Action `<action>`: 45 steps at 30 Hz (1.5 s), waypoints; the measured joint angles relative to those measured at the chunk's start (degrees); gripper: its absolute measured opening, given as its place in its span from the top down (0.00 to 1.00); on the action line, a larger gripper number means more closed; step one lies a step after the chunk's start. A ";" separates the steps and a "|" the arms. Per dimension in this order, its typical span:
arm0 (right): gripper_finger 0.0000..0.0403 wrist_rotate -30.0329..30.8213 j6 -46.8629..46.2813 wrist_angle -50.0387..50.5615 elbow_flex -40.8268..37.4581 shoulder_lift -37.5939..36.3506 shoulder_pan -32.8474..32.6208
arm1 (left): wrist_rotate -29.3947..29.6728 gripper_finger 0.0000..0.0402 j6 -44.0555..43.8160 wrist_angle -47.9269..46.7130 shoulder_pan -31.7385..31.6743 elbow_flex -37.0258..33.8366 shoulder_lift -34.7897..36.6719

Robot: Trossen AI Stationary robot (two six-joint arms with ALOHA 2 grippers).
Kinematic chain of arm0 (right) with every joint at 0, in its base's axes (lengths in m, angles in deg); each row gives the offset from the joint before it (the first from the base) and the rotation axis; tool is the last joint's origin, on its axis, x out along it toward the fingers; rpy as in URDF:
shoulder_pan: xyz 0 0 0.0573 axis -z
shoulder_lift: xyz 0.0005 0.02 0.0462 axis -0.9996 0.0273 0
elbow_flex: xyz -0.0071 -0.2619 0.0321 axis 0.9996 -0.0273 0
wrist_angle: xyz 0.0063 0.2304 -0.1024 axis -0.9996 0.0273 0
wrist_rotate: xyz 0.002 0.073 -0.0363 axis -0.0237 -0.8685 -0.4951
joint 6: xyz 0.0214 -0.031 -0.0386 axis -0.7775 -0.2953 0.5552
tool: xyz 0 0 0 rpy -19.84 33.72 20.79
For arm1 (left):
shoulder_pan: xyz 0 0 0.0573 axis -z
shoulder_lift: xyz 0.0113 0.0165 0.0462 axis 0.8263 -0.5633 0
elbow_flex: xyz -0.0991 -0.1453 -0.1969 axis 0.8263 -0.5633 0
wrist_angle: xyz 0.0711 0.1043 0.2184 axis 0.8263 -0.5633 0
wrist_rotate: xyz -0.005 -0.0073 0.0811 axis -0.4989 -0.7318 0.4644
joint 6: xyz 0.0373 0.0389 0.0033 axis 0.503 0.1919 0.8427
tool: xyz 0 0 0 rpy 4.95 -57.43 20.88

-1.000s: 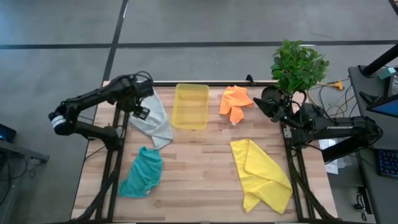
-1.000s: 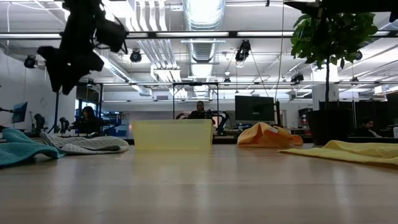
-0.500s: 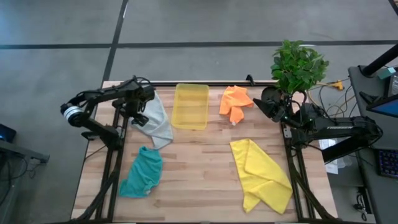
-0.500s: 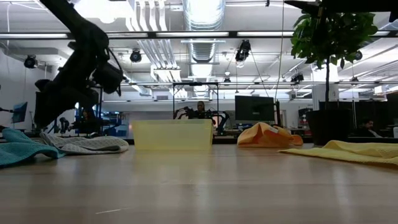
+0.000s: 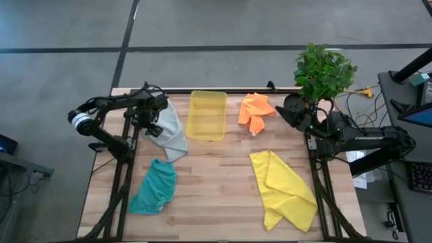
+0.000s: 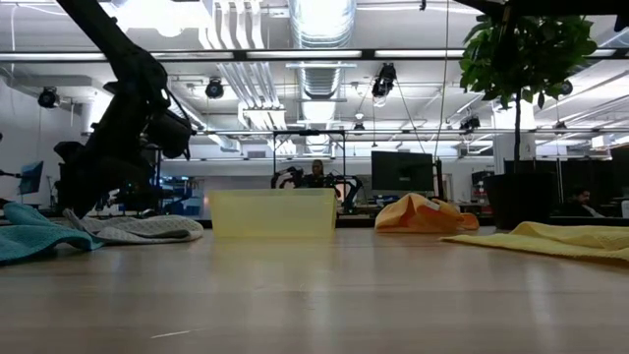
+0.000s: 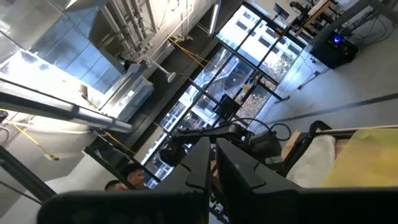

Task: Fold microfiber towels
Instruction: Fold the gray microfiber cloth

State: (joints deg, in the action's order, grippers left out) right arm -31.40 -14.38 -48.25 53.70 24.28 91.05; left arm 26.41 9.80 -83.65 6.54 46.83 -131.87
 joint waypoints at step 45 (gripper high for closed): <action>0.94 0.18 -1.46 -0.32 0.14 0.32 0.02 | -13.58 1.00 8.47 -5.17 -4.87 3.37 11.59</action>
State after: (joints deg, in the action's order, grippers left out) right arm -31.21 -15.84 -48.57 53.84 24.61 91.07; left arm 12.82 18.28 -88.81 1.68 50.20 -120.28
